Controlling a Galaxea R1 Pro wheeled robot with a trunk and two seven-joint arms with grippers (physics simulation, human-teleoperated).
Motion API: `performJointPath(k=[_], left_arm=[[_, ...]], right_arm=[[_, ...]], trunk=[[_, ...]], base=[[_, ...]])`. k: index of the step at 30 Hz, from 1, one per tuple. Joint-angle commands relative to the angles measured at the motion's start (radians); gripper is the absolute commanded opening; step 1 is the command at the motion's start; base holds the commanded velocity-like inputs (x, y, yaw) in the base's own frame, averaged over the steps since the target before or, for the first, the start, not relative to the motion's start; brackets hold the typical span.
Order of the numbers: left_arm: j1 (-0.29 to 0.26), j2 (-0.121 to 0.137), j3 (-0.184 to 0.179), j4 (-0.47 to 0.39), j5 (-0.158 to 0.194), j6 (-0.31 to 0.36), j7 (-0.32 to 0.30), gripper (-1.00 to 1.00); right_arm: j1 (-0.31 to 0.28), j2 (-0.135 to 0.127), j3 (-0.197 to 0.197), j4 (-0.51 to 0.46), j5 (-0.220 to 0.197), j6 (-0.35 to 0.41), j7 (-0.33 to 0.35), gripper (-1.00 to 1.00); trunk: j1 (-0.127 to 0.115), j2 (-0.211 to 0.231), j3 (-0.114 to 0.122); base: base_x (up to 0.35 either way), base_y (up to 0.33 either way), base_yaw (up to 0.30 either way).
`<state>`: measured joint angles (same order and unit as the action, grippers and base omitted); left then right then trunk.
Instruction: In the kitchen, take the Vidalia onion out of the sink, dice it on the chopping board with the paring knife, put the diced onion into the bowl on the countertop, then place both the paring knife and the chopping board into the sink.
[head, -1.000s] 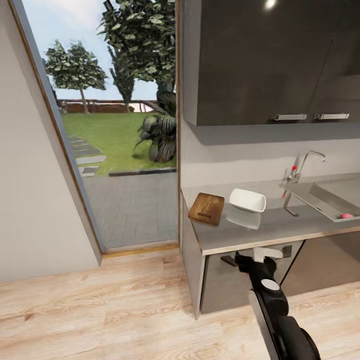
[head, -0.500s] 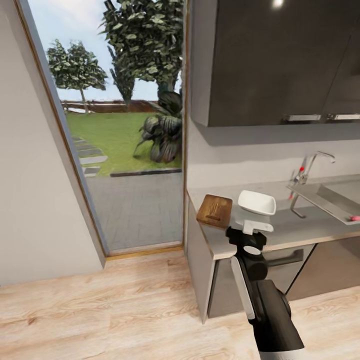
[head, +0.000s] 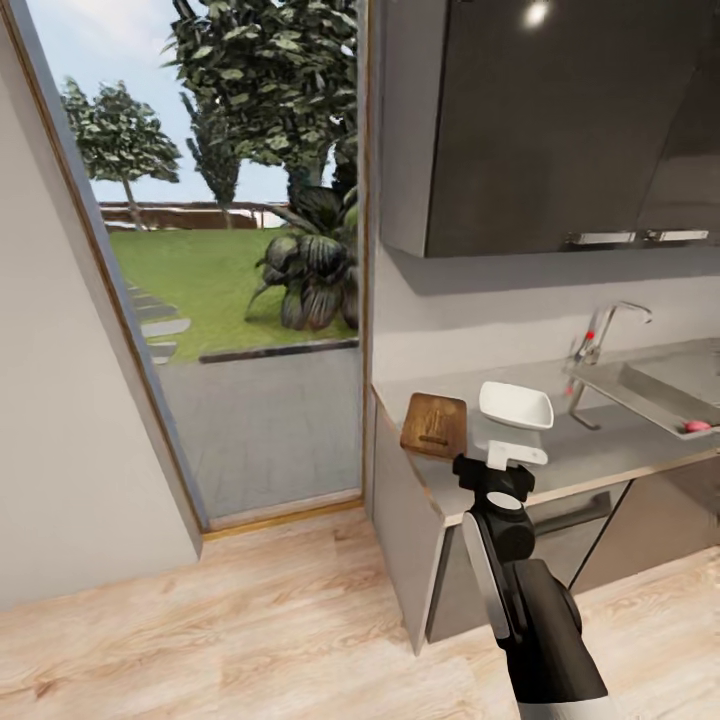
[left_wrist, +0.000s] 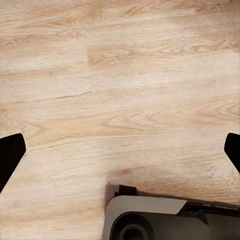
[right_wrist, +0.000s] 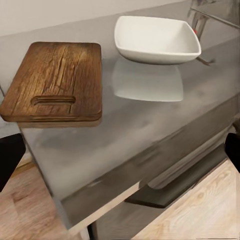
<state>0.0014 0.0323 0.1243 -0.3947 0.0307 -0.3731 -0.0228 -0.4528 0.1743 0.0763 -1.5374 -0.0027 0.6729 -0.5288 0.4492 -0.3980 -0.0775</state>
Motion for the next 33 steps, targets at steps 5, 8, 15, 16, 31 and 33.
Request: performJointPath(k=[5, 8, 15, 16, 31, 33], left_arm=[[0.0, 0.0, 0.001, -0.001, 0.003, -0.001, -0.002, 1.0], [0.0, 0.0, 0.0, -0.001, 0.003, -0.001, -0.002, 1.0], [0.0, 0.0, 0.0, -0.001, 0.003, -0.001, -0.003, 1.0], [0.0, 0.0, 0.0, -0.001, 0.003, -0.001, -0.003, 1.0], [0.0, 0.0, 0.0, 0.0, 0.003, -0.001, -0.003, 1.0], [0.0, 0.0, 0.001, 0.009, 0.003, -0.001, -0.003, 1.0]], right_arm=[[-0.001, 0.0, 0.001, 0.005, 0.0, 0.005, -0.005, 1.0], [-0.001, 0.0, 0.0, 0.008, 0.0, -0.004, -0.005, 1.0], [-0.001, 0.0, 0.0, 0.036, 0.0, -0.034, -0.005, 1.0], [-0.001, 0.0, -0.001, 0.039, 0.0, -0.039, -0.005, 1.0], [-0.001, 0.0, -0.001, 0.057, 0.0, -0.052, -0.004, 1.0], [-0.001, 0.0, -0.001, 0.061, 0.0, -0.052, -0.004, 1.0]], trunk=[[0.001, -0.002, 0.002], [0.001, -0.002, 0.005], [0.001, -0.002, 0.01], [0.001, -0.002, 0.011], [0.001, -0.002, 0.022], [0.001, -0.002, 0.023]], base=[[0.078, 0.277, -0.25], [0.077, 0.277, -0.252], [0.079, 0.277, -0.253], [0.095, 0.277, -0.255], [0.148, 0.277, -0.256], [0.188, 0.274, -0.256]])
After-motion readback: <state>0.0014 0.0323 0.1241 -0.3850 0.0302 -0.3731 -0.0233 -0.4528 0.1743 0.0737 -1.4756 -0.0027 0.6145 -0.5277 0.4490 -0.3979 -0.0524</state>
